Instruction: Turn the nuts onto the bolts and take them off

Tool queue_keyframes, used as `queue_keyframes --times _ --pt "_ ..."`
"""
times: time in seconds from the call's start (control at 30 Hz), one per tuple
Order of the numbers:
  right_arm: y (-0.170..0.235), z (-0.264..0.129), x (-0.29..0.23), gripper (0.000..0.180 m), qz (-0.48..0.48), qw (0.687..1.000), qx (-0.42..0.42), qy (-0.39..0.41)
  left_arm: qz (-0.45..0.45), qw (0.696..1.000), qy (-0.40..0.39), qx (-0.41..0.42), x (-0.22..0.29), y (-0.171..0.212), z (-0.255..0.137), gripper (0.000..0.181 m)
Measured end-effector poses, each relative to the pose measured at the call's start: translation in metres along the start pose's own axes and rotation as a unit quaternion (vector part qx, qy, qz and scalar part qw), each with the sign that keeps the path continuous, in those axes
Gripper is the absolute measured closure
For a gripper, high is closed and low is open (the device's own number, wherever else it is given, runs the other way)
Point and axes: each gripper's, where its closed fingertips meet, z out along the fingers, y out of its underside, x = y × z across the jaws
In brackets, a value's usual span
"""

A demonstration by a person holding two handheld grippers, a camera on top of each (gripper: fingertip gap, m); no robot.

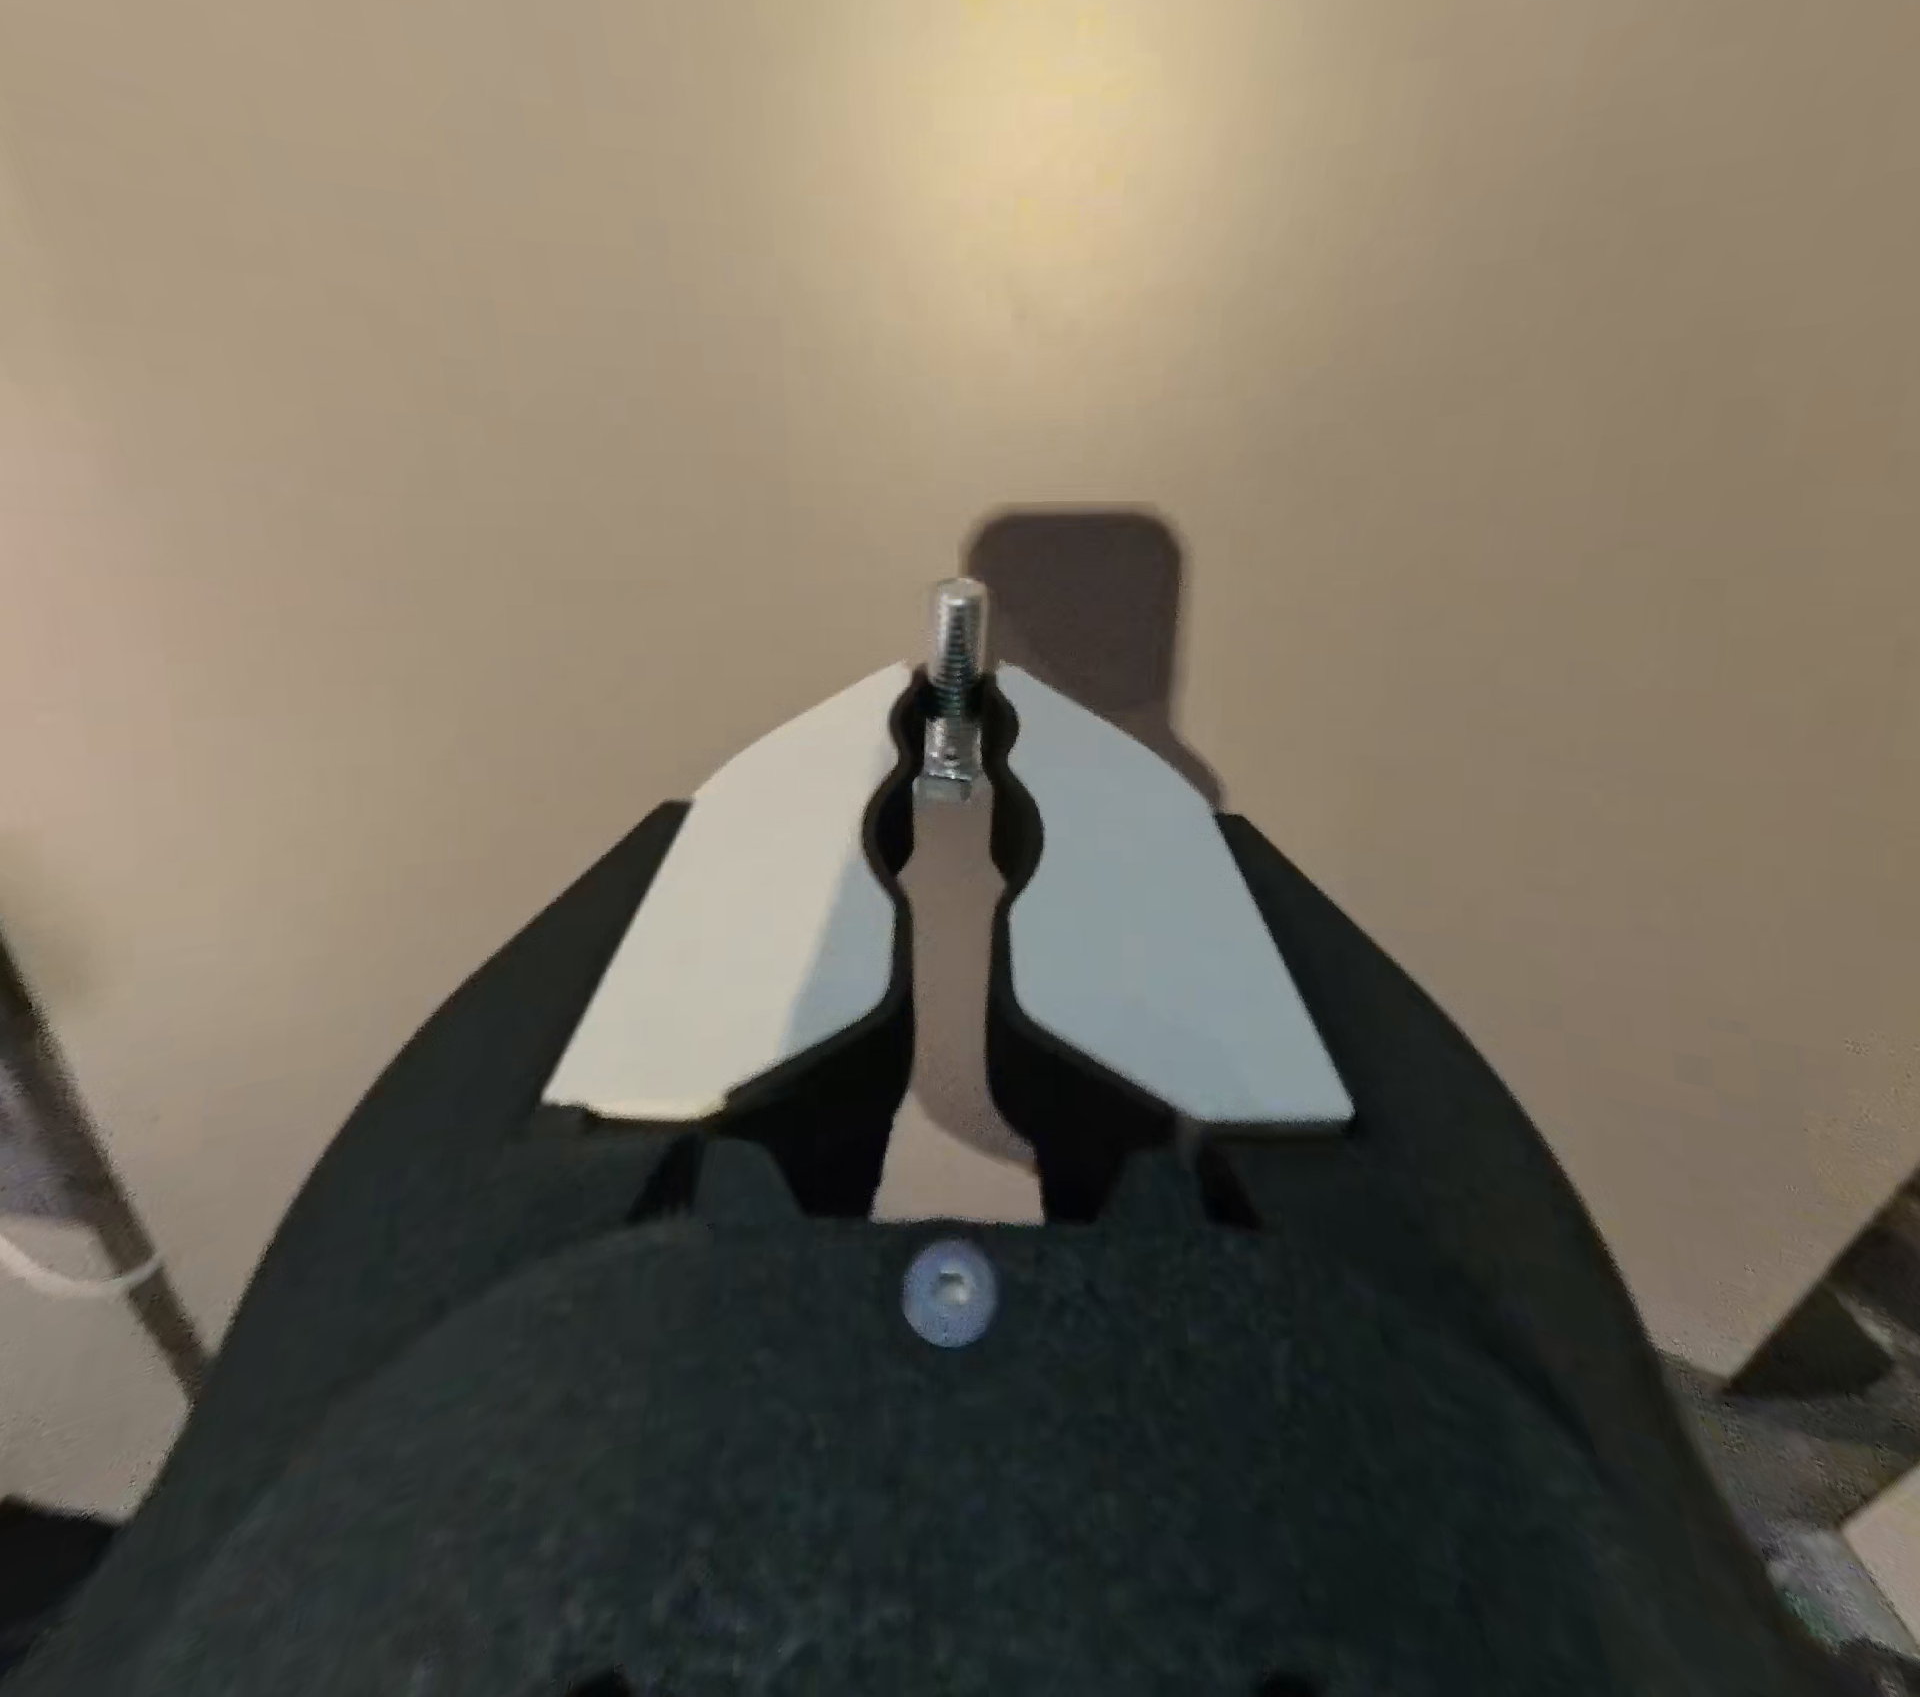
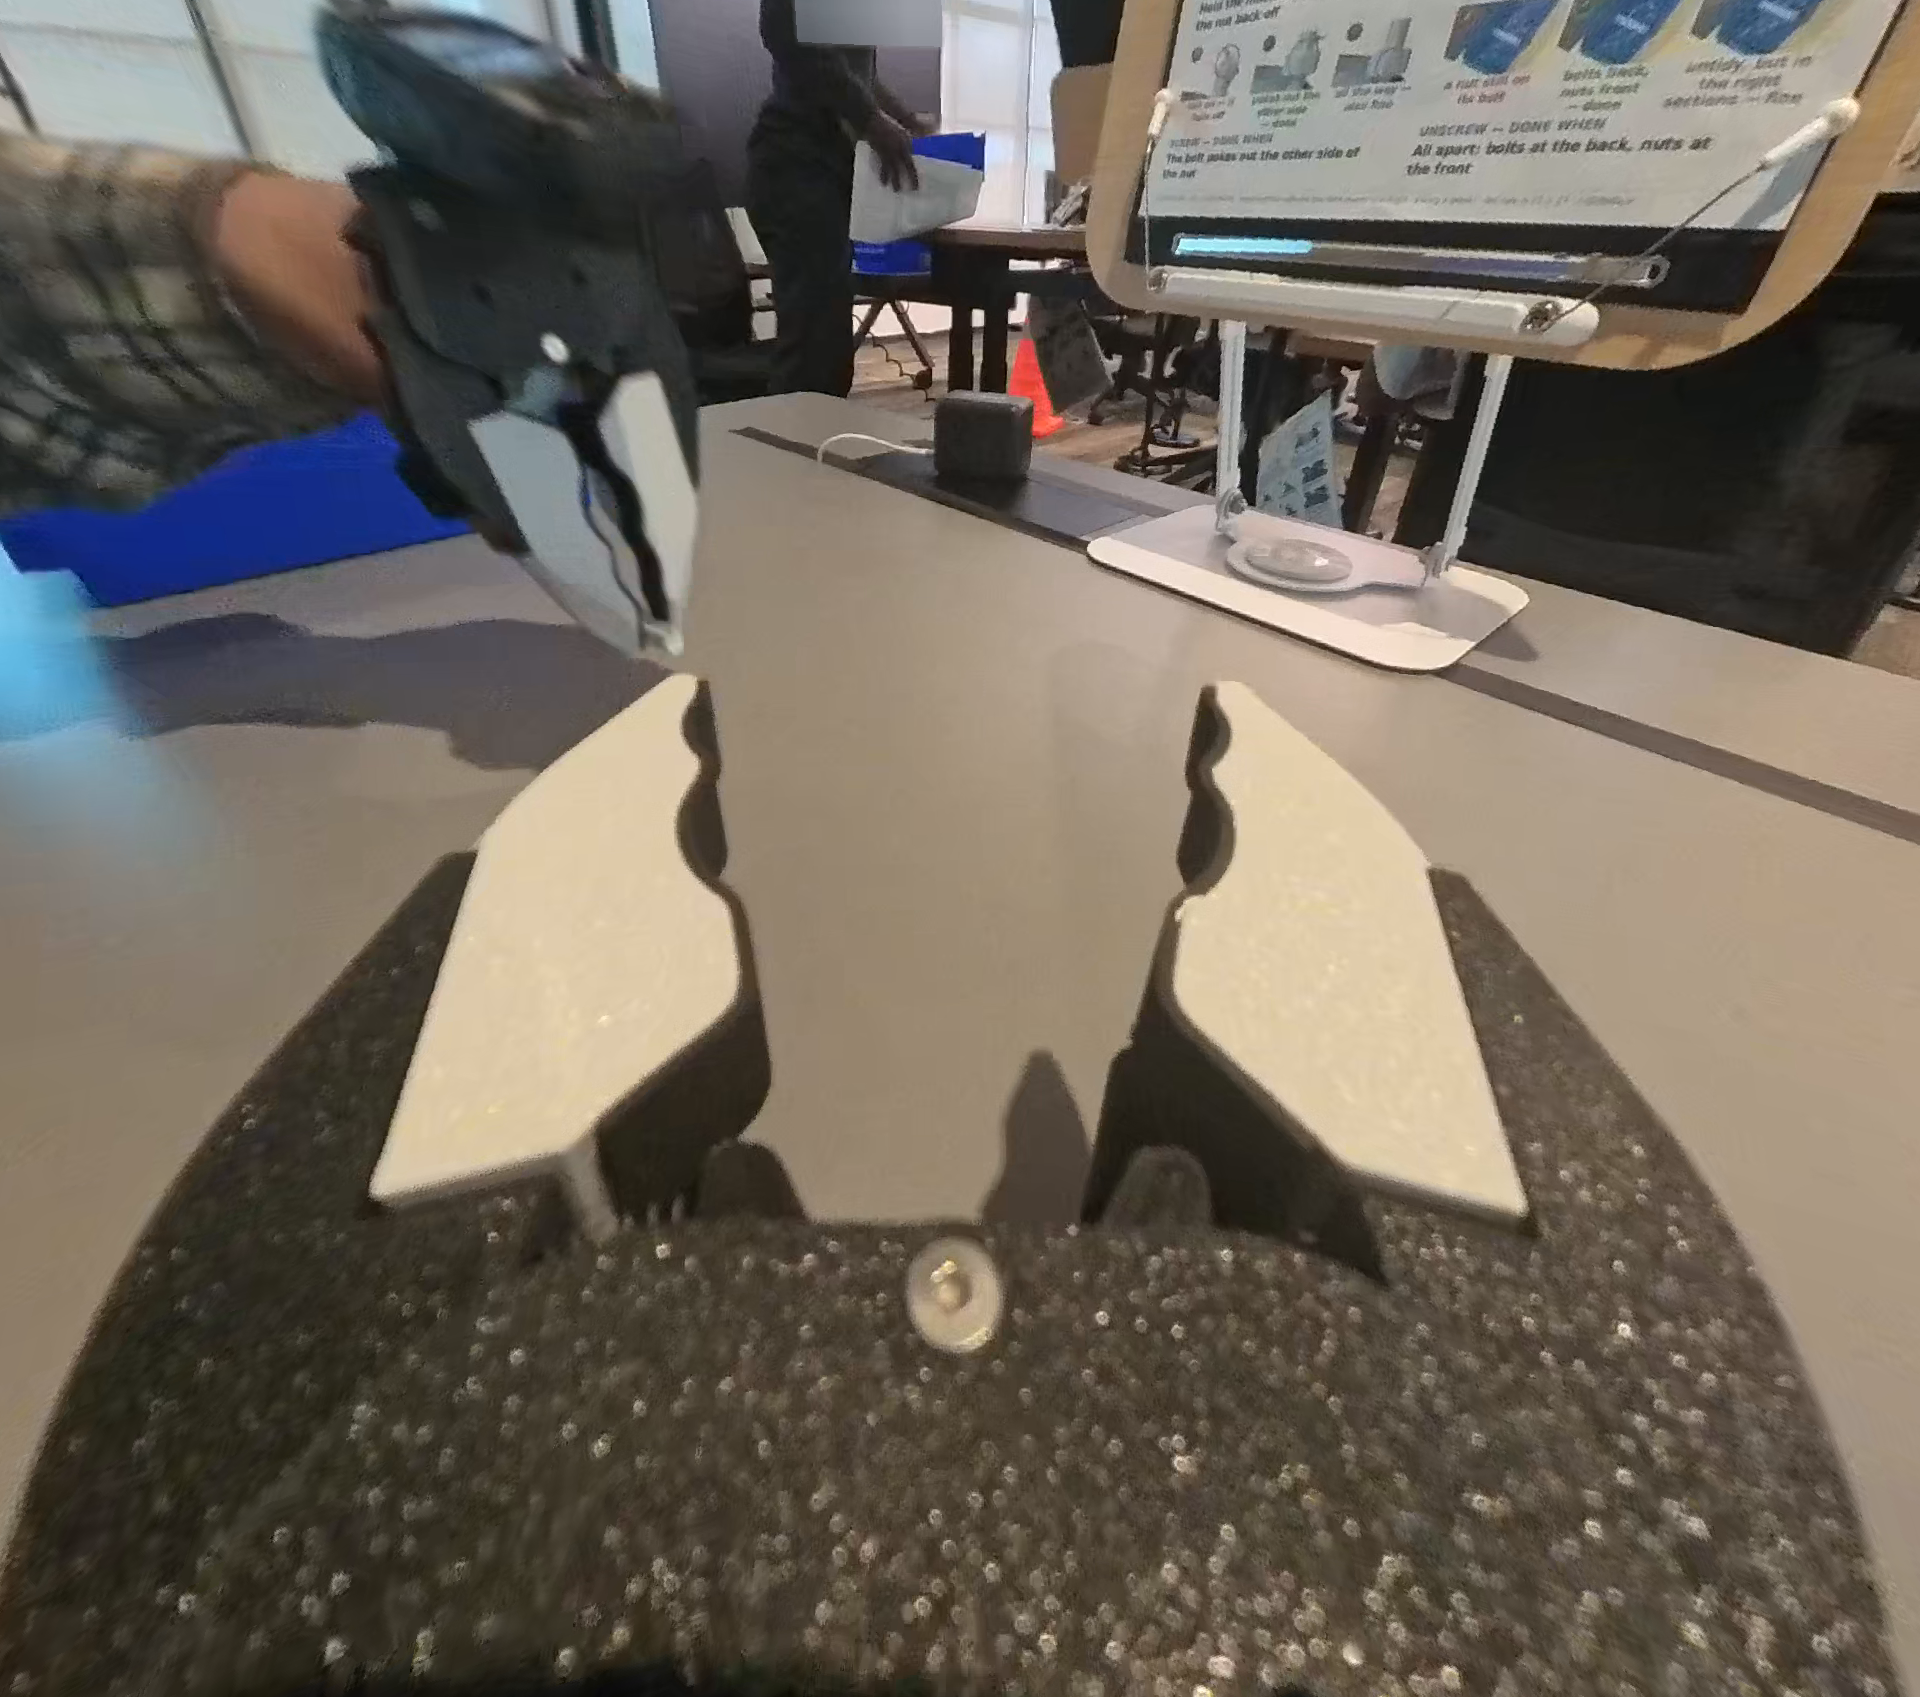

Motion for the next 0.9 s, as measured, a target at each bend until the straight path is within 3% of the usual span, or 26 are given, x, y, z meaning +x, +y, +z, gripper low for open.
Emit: queue_keyframes --times 0.03,0.27,0.47,0.63,0.77,0.9 --pt "0.001 0.000 0.000 0.094 0.005 1.000 -0.002 -0.002 0.002 1.000 0.009 -0.004 0.001 -0.006 0.011 0.172" --pt "0.000 0.000 -0.001 0.094 0.009 1.000 -0.004 -0.011 0.015 0.999 0.030 -0.039 0.006 -0.019 0.052 0.172" --pt "-0.002 -0.001 0.000 0.094 0.011 1.000 0.001 -0.012 0.005 0.998 0.043 -0.035 0.005 -0.022 0.053 0.171" --pt "-0.005 -0.003 0.000 0.093 0.015 1.000 0.009 -0.012 -0.013 0.999 0.037 -0.002 -0.001 -0.027 0.053 0.157" --pt "-0.011 -0.006 0.000 0.093 0.022 0.999 0.025 -0.015 -0.040 0.998 0.028 0.050 -0.006 -0.033 0.038 0.147" --pt "-0.015 -0.008 0.000 0.093 0.028 0.999 0.036 -0.016 -0.063 0.988 -0.002 0.138 -0.011 -0.035 -0.012 0.136"
